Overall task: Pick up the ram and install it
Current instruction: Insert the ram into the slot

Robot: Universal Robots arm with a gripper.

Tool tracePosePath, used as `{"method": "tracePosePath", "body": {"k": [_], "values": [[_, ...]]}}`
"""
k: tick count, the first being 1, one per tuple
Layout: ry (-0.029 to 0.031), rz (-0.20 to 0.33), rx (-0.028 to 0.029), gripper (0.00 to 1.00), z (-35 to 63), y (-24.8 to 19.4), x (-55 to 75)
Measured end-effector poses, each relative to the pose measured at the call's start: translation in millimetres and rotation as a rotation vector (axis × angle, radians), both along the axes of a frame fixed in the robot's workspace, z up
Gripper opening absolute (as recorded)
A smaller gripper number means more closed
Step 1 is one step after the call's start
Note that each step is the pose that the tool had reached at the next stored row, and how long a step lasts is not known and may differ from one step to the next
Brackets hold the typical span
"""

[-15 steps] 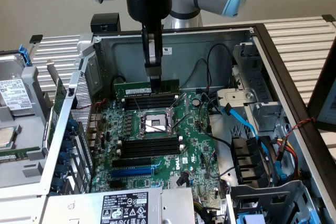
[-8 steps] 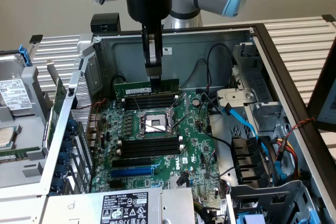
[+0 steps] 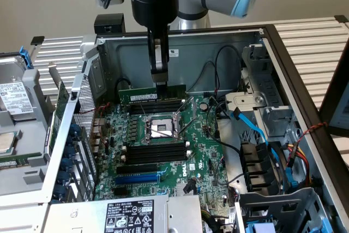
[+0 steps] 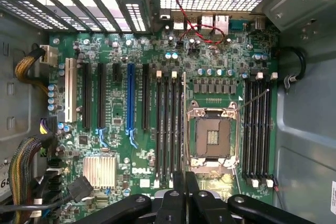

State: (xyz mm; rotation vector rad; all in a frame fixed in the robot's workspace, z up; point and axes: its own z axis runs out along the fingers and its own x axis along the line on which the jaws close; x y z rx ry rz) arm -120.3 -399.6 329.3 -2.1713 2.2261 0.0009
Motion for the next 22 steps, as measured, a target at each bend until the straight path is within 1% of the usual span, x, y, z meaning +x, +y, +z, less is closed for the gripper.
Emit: {"method": "tracePosePath", "body": {"k": [1,2,8,10,14,16,17,19,20,22], "values": [[0.0027,0.000,-0.0004,0.12,-0.7,-0.9,0.0],[0.0034,0.000,-0.0008,0.12,-1.7,-1.1,0.0],[0.0037,0.000,-0.0023,0.12,-8.3,-1.6,0.0],[0.0037,0.000,-0.0042,0.12,-10.1,-2.2,0.0],[0.0036,0.000,-0.0087,0.12,-13.6,-5.5,0.0],[0.0032,0.000,-0.0135,0.12,-14.8,-6.2,-0.1],[0.0030,0.000,-0.0177,0.12,-15.4,-6.2,0.0],[0.0025,0.000,-0.0296,0.12,-16.7,-6.2,0.0],[0.0021,0.000,-0.0336,0.12,-17.6,-6.2,0.0],[-0.0022,0.001,-0.0333,0.12,-19.9,-6.2,0.0]]}}
